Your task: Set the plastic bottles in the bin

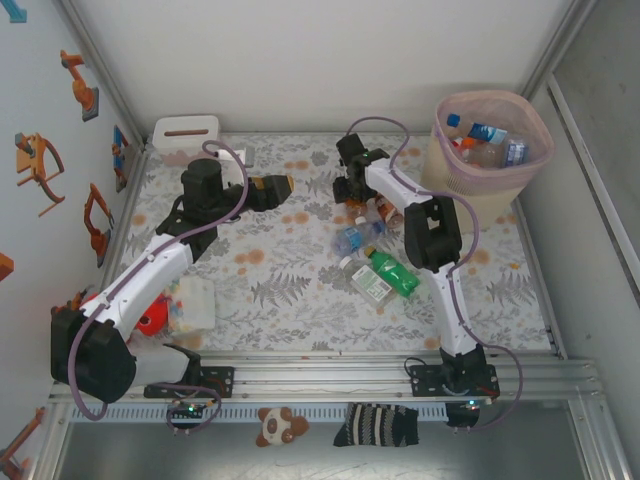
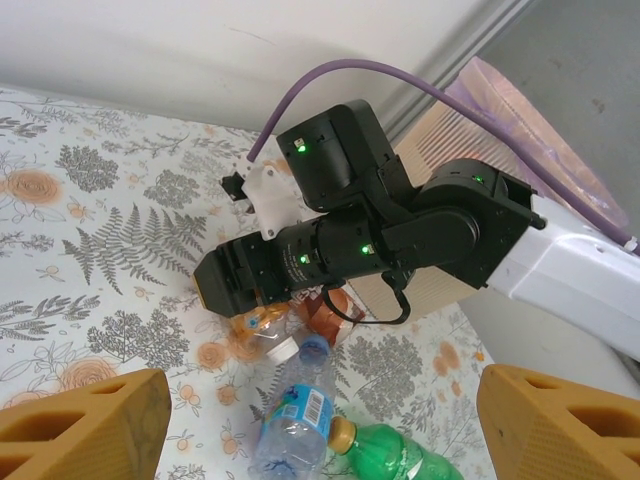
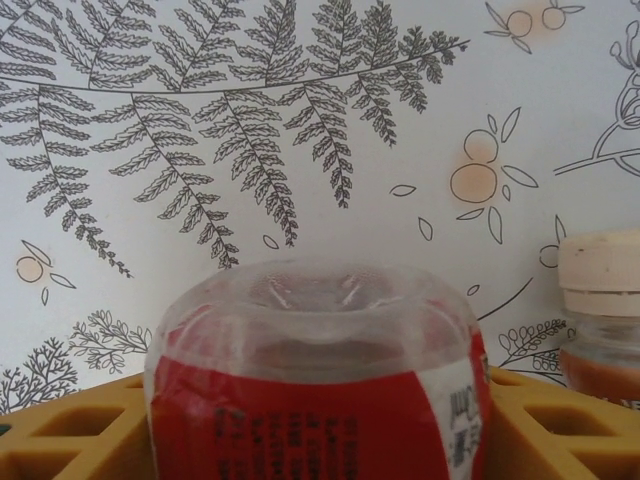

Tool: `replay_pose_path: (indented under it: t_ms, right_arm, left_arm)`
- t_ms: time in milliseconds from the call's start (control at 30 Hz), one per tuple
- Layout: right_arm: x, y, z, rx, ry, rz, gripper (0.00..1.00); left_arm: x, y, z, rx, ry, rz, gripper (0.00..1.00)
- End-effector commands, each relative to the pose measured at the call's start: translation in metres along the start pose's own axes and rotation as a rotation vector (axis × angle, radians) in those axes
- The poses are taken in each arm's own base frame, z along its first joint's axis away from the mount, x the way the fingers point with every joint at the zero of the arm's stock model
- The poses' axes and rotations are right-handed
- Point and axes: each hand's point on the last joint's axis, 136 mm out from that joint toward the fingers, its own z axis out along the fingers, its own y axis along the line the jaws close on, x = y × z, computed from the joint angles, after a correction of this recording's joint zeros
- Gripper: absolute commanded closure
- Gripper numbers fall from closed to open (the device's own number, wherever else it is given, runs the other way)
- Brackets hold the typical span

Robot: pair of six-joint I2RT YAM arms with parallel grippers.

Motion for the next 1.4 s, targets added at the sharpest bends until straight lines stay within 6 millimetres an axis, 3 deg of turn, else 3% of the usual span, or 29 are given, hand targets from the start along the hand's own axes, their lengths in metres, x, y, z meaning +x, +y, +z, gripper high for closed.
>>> replay_pose_path:
  t_ms: [0,233,567,767,1033,1167,1367]
  right_arm:
    - [-0.018,0.001,-0.012,0.011,-0.061,0.016,0.37]
    - [-0.035,0.004,-0.037,-0.012,-0.128,0.041,0.41]
    - [-0.077,0.003,-0.098,-0.023,-0.293,0.069,0.42]
    - [-0.102,-0.004,-0.164,-0.021,-0.413,0.069,0.43]
    - [-0.117,-0.031,-0.270,-0.016,-0.584,0.096,0.43]
    - [-0.116,-0.053,-0.322,-0.010,-0.671,0.136,0.42]
    - [-0.104,-0.101,-0.377,0.011,-0.750,0.223,0.41]
  left_arm:
    - [-0.003,0.002,-0.003,-0.008,-0.017,-0.012,0.21]
    - [-0.004,0.004,-0.006,-0.017,-0.024,-0.013,0.21]
    - [-0.006,0.004,-0.015,-0.027,-0.041,-0.004,0.21]
    - [-0.008,0.005,-0.018,-0.028,-0.050,0.001,0.21]
    - [-0.009,0.004,-0.018,-0.014,-0.061,-0.006,0.21]
    - [-0.010,0.002,-0.019,-0.005,-0.072,-0.008,0.21]
    - [-0.012,0.001,-0.018,0.005,-0.083,-0.008,0.21]
